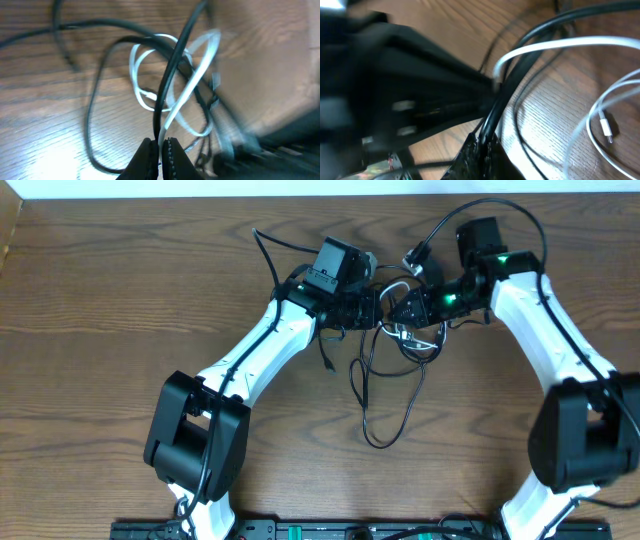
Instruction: Untangle cables
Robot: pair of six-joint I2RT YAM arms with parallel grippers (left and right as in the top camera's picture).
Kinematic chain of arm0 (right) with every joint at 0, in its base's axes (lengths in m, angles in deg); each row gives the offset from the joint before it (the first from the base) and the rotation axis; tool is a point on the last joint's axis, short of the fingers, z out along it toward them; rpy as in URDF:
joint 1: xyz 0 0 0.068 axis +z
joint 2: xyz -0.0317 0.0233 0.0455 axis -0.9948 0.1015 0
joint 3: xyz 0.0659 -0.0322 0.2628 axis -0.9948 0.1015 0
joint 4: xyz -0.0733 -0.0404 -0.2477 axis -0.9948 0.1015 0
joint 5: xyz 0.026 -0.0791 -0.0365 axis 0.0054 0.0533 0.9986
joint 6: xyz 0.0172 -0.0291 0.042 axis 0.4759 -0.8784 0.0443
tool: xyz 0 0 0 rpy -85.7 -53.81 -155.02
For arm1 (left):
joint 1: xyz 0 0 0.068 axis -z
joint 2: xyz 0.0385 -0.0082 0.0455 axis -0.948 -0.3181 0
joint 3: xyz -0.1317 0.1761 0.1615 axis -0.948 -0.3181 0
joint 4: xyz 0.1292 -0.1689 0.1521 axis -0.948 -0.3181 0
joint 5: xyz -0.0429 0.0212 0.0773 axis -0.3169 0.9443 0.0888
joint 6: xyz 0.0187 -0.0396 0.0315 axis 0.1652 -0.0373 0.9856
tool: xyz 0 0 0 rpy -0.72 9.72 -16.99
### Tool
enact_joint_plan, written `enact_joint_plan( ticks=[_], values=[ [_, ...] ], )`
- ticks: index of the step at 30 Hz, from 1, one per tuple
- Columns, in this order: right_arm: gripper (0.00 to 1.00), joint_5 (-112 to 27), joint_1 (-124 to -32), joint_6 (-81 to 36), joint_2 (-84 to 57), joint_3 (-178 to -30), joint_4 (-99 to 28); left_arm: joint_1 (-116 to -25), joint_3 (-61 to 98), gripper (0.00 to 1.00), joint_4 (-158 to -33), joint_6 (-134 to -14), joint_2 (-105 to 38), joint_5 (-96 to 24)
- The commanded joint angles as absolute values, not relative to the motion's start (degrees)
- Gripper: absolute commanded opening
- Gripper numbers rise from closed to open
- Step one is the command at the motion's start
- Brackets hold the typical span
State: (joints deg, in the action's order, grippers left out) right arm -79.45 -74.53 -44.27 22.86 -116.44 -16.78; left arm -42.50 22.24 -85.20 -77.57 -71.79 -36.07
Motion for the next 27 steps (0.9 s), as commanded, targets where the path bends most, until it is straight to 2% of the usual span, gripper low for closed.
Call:
enact_joint_plan(
  ticks=[1, 9, 12, 15, 17, 27],
  values=[
    [0.01, -84.4, -74.1, -44.1, 14.8, -117.5, -16.8, -42.3, 22.4, 0.08, -85.5, -78.5, -73.1, -31.6],
    [0.01, -83.4, -75.0, -44.1, 10.0, -117.5, -16.5, -42.3, 22.4, 0.07, -85.5, -78.5, -73.1, -31.5],
    [0.01, -75.5, -75.0, -41.8, 10.4, -117.5, -15.5, -42.8, 22.4, 0.08, -85.6, -78.3, -73.0, -29.7],
    [0.01, -60.3, -75.0, -35.7, 11.4, -117.4, -14.3, -44.5, 22.4, 0.07, -85.9, -77.7, -71.8, -29.7],
    [0.01, -55.2, -75.0, -35.1, 13.2, -117.2, -13.6, -47.2, 22.5, 0.08, -86.5, -76.7, -67.3, -29.9],
    [0.01, -55.1, -73.2, -35.4, 23.9, -117.1, -13.5, -55.3, 22.5, 0.07, -82.3, -76.3, -40.9, -29.9]
  ],
)
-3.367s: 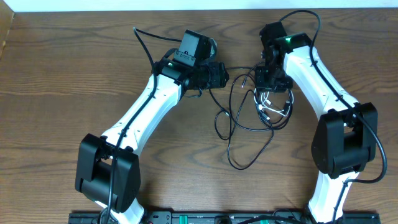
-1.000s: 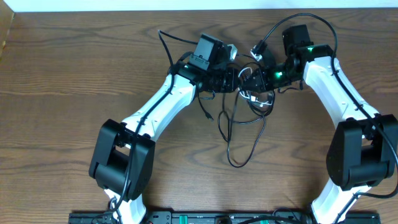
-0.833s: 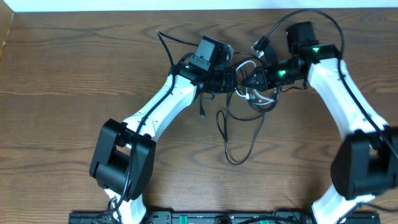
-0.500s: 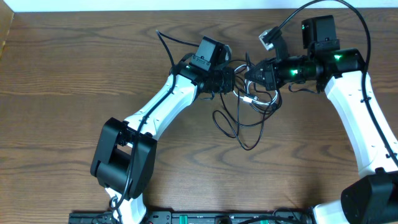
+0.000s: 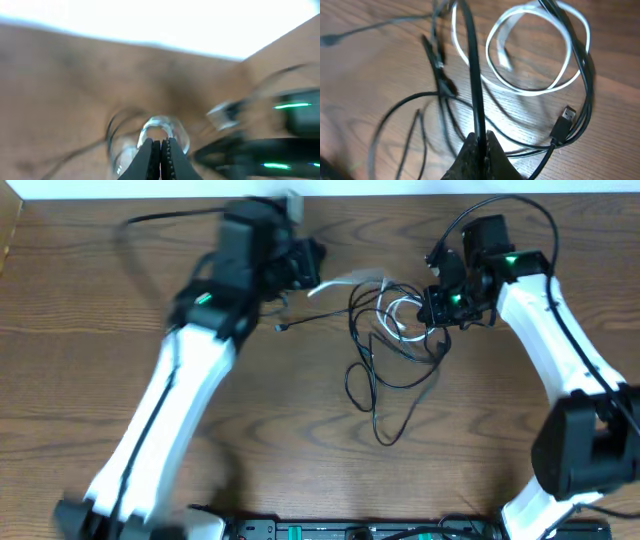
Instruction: Untangle cables
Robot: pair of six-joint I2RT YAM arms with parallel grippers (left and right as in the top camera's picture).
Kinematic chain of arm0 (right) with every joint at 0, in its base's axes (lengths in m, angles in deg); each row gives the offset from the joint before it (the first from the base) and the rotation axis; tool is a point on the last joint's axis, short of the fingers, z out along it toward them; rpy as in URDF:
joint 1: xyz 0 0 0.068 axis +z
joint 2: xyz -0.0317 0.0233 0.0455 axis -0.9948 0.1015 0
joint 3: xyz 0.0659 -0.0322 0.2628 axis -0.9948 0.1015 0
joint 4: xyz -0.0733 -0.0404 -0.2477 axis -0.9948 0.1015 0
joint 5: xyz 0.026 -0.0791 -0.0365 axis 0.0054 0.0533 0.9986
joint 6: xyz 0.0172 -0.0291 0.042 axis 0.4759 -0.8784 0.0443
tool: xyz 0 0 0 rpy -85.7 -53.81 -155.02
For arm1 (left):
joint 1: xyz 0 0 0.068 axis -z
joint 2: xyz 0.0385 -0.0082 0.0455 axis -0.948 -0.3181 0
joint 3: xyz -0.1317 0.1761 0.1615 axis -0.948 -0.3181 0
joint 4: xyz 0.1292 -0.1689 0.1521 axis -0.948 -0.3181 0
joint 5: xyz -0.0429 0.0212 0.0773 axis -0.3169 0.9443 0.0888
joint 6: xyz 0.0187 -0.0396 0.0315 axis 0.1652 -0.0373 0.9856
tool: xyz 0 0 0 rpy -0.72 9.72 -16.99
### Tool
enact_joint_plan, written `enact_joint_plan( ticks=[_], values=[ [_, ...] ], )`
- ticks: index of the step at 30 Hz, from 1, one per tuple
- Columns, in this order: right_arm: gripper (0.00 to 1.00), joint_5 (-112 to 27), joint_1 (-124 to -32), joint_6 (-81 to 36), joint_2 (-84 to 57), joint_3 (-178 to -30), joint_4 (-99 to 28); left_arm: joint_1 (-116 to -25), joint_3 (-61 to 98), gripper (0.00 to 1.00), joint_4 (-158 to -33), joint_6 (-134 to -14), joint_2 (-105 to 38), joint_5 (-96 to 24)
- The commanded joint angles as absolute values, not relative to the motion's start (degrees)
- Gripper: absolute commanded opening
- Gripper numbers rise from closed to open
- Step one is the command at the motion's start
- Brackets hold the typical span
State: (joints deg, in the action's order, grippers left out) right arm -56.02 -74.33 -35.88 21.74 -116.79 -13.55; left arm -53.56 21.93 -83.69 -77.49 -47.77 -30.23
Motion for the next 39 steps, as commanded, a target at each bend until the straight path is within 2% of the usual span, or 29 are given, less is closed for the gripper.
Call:
enact_joint_plan(
  ticks=[1, 5, 8, 9, 11, 13, 21, 27, 33, 38, 39],
  values=[
    [0.01, -55.1, -72.9, -35.4, 25.0, -117.1, -13.5, -56.0, 22.5, 0.07, -81.6, -76.3, -38.8, -29.9],
    [0.02, -55.1, -72.8, -35.3, 27.3, -117.1, -13.4, -58.6, 22.5, 0.07, -79.6, -76.3, -32.6, -29.9],
    [0.34, -55.1, -73.0, -35.3, 28.1, -117.1, -13.6, -60.4, 22.5, 0.07, -79.3, -76.3, -29.1, -29.9],
    [0.41, -55.1, -73.0, -35.4, 28.1, -117.1, -13.8, -61.0, 22.5, 0.07, -79.3, -76.3, -28.1, -29.9],
    [0.5, -55.2, -73.2, -35.4, 27.8, -117.3, -14.0, -61.6, 22.5, 0.07, -79.5, -76.3, -27.0, -29.9],
    [0.54, -55.2, -73.4, -35.4, 27.4, -117.7, -14.0, -61.9, 22.5, 0.07, -79.5, -76.3, -26.6, -30.5],
    [0.59, -55.6, -74.2, -35.3, 25.4, -120.9, -12.5, -61.9, 22.4, 0.08, -84.2, -76.3, -29.5, -31.9],
    [0.6, -58.8, -75.0, -35.3, 23.8, -126.0, -10.9, -60.9, 22.4, 0.07, -91.7, -76.3, -39.5, -32.1],
    [0.61, -60.6, -77.0, -34.5, 21.9, -127.7, -10.9, -56.1, 22.4, 0.08, -92.2, -76.3, -49.2, -32.3],
    [0.61, -56.3, -79.0, -33.5, 21.9, -127.7, -10.1, -51.9, 22.4, 0.34, -90.7, -76.3, -56.4, -32.3],
    [0.62, -55.2, -79.6, -32.6, 21.9, -127.7, -10.3, -51.3, 22.4, 0.35, -90.2, -76.3, -57.5, -32.3]
  ],
)
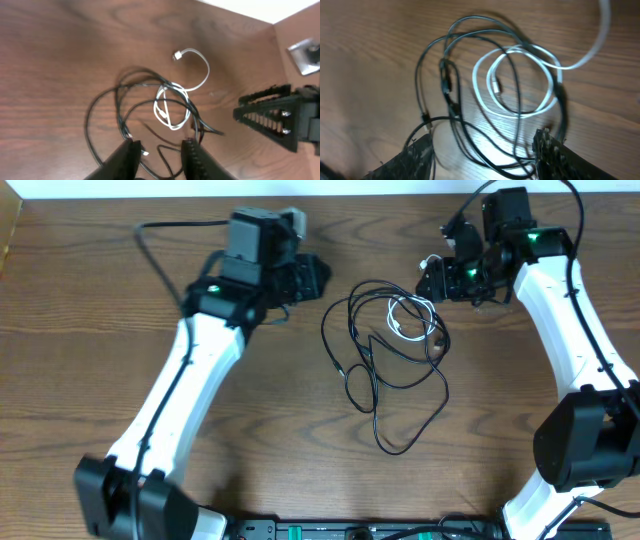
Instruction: Untangle cables
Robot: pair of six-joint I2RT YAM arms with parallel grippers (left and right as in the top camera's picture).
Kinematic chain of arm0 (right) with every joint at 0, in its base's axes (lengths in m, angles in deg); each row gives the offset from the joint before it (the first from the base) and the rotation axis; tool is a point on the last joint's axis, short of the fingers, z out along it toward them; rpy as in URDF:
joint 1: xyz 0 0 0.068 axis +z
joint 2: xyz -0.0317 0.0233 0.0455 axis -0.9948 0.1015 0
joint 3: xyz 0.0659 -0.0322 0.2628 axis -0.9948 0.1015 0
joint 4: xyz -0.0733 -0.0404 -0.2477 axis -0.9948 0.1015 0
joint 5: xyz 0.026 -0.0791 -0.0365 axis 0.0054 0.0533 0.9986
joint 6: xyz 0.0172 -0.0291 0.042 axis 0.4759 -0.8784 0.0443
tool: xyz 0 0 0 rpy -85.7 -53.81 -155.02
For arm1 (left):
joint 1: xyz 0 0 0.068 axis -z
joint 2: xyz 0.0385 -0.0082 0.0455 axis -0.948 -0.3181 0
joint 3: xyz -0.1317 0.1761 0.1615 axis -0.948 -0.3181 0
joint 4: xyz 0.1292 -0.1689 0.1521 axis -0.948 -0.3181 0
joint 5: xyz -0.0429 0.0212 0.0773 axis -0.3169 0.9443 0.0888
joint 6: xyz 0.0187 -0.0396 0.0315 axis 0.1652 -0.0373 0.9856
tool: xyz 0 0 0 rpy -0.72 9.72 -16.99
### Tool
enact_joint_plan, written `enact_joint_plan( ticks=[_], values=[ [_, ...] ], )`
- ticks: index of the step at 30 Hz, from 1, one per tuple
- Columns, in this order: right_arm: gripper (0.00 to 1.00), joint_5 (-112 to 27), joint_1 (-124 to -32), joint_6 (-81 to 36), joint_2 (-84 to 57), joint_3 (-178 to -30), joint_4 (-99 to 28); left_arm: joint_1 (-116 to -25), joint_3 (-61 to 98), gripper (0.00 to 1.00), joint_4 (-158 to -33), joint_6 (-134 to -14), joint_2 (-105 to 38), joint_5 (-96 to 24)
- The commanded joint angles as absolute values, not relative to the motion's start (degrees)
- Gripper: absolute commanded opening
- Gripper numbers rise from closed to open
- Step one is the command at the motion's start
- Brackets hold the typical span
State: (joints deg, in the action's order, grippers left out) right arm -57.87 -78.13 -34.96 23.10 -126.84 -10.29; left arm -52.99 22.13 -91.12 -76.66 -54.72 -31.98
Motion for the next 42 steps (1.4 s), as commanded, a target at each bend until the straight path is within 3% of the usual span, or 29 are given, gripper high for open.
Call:
enact_joint_plan(
  ticks=[1, 6, 11, 21, 25, 32, 42],
  values=[
    [0.62, -54.8, -80.2, -32.5, 21.9, -127.7, -10.4, -50.5, 22.4, 0.36, -89.4, -76.3, -58.9, -32.3],
    [0.64, -53.8, -82.9, -32.3, 21.9, -127.6, -10.2, -47.1, 22.4, 0.41, -85.7, -76.3, -64.3, -32.3],
    [0.65, -53.8, -83.9, -32.3, 21.9, -127.6, -9.6, -45.0, 22.4, 0.52, -83.5, -76.3, -68.0, -31.6],
    [0.67, -53.8, -83.7, -32.3, 21.9, -127.6, -9.3, -42.7, 22.4, 0.53, -83.5, -76.3, -75.2, -31.6],
    [0.67, -53.9, -83.4, -32.3, 21.9, -127.5, -9.4, -41.8, 22.4, 0.48, -84.2, -76.3, -76.2, -31.6],
    [0.66, -53.9, -79.4, -32.3, 23.9, -127.4, -10.9, -41.3, 22.4, 0.27, -95.7, -79.3, -76.5, -23.8],
    [0.65, -54.3, -71.4, -31.4, 32.4, -127.4, -15.2, -41.3, 20.9, 0.25, -101.8, -84.9, -76.5, -19.3]
  ],
)
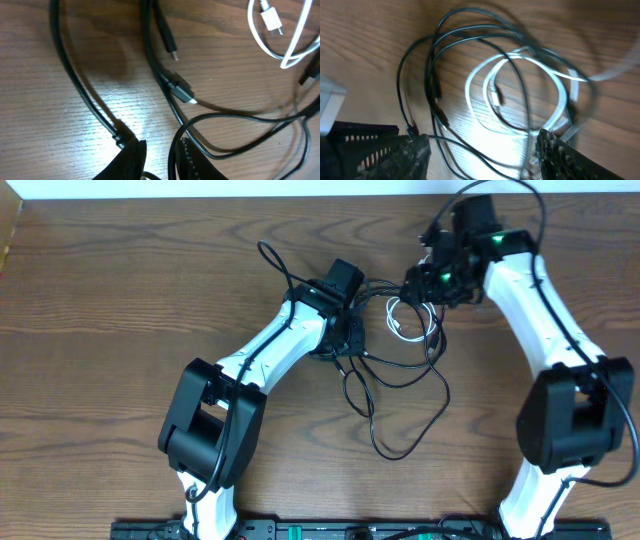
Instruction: Untangle cables
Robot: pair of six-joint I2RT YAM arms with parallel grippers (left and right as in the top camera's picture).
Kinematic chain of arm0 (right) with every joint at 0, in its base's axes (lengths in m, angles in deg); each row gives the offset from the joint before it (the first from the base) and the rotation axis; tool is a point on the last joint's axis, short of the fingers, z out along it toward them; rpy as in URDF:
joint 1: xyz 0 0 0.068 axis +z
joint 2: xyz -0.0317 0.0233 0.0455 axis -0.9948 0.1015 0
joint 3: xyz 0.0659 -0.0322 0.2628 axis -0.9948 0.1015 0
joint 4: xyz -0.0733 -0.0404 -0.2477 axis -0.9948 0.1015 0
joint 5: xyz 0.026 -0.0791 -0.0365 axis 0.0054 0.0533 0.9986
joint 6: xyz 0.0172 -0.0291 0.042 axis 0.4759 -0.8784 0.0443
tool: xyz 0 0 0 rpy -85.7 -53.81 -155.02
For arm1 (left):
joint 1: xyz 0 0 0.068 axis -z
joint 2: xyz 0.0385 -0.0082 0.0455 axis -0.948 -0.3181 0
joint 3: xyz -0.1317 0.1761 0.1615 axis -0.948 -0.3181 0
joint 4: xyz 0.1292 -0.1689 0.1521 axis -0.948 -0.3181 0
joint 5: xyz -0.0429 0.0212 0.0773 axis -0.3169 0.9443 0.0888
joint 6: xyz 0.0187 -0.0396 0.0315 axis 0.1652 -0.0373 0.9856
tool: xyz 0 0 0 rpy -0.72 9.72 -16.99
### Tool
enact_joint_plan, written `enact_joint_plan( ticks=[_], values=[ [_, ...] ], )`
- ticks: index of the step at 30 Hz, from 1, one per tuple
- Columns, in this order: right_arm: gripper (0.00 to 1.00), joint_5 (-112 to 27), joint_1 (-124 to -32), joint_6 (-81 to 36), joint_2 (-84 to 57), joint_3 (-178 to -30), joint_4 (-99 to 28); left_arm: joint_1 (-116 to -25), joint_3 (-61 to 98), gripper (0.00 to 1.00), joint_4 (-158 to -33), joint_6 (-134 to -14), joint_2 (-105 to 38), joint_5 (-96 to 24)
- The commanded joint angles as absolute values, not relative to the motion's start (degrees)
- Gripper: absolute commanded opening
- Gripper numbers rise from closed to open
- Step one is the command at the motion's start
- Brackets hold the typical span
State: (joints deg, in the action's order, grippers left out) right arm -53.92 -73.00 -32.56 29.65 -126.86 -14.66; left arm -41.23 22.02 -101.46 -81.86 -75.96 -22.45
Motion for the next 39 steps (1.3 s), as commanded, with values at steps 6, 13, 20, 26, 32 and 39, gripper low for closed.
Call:
enact_joint_plan(
  ticks=[6, 13, 20, 26, 32, 39],
  values=[
    [0.57, -53.8, -69.4, -31.0, 39.4, -127.4, -17.3, -41.3, 20.4, 0.25, -101.6, -85.1, -76.5, -19.2],
    [0.49, -50.5, -69.0, -35.0, 42.7, -127.4, -18.9, -41.3, 20.4, 0.26, -101.6, -85.1, -76.5, -19.2],
    [0.47, -38.4, -65.8, -35.4, 43.2, -127.3, -19.3, -41.3, 20.4, 0.25, -101.6, -85.1, -76.5, -19.2],
    [0.44, -33.7, -63.9, -35.3, 43.3, -126.4, -20.3, -41.3, 20.4, 0.26, -101.6, -85.1, -76.5, -19.2],
    [0.4, -33.7, -63.4, -35.4, 43.3, -124.0, -22.2, -41.3, 20.4, 0.25, -101.6, -85.1, -76.5, -19.2],
    [0.32, -33.5, -61.4, -37.3, 43.3, -122.5, -22.8, -41.3, 20.4, 0.25, -101.6, -85.1, -76.5, -19.2]
  ],
)
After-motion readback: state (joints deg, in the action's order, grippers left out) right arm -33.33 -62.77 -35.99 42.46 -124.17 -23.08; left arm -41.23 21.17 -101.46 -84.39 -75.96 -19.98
